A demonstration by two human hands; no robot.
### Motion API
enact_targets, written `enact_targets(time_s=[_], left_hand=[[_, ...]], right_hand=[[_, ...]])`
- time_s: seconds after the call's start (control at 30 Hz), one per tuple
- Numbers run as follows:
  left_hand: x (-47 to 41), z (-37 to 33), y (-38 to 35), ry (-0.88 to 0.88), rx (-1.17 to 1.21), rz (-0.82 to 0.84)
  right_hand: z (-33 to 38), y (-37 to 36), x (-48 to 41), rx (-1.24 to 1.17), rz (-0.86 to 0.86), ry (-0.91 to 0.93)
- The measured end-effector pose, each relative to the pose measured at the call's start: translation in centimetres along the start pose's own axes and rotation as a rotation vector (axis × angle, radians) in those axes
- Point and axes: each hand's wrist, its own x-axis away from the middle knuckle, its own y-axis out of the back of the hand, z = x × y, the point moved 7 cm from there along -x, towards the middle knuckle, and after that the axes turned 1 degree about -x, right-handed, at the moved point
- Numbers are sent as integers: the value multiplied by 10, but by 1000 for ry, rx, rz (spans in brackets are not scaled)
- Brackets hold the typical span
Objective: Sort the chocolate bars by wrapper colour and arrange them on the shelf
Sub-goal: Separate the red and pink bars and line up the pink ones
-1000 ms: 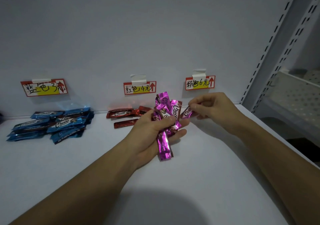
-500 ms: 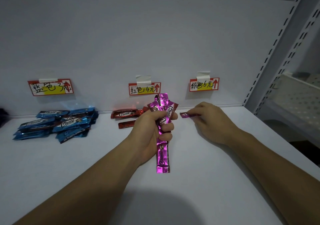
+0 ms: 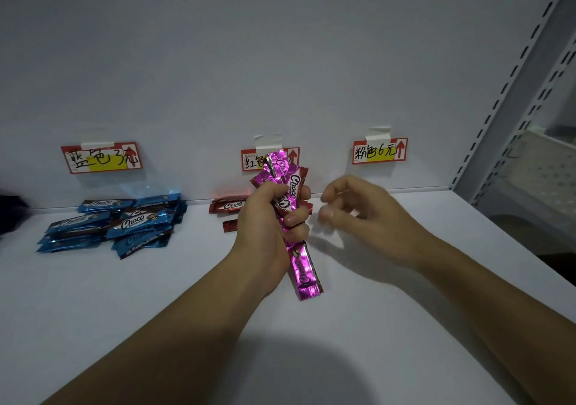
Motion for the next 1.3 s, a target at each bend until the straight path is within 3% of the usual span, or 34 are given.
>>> enact_targets(time_s=[0.1, 0.33, 0.57, 0.7, 0.87, 1.03, 1.17, 1.3], left_hand=[[0, -3, 3, -15, -46, -16], [-1, -18, 3, -61, -7, 28], [7, 1, -11, 43, -54, 125], [10, 17, -19, 96, -98, 193], [4, 18, -20, 75, -104, 176], [-3, 25, -12, 134, -112, 126], [-6, 26, -11, 155, -139, 142], [-8, 27, -11, 169, -180, 168]], right_hand=[[7, -34, 13, -324, 216, -151], [-2, -11, 5, -233, 204, -170], [-23, 74, -2, 7, -251, -104], [-49, 99, -4, 256, -410, -144], [-63, 111, -8, 272, -545, -74], [-70, 100, -13, 558, -526, 18], [-90, 82, -19, 741, -377, -7], [-91, 79, -18, 754, -336, -60]])
